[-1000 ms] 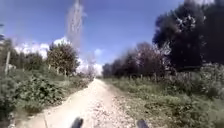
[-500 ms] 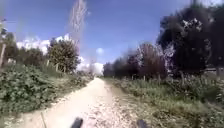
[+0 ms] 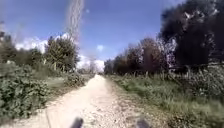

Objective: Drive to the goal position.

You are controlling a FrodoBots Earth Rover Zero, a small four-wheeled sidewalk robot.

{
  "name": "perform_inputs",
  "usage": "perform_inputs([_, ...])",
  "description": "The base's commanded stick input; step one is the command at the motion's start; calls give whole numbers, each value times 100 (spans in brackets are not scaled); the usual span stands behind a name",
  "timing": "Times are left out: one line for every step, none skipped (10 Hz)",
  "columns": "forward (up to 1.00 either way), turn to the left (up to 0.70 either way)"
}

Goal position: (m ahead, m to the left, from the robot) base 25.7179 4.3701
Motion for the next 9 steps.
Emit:
perform_inputs([70, 0])
perform_inputs([70, 0])
perform_inputs([70, 0])
perform_inputs([70, 0])
perform_inputs([70, 0])
perform_inputs([70, 0])
perform_inputs([70, 0])
perform_inputs([70, 0])
perform_inputs([70, 0])
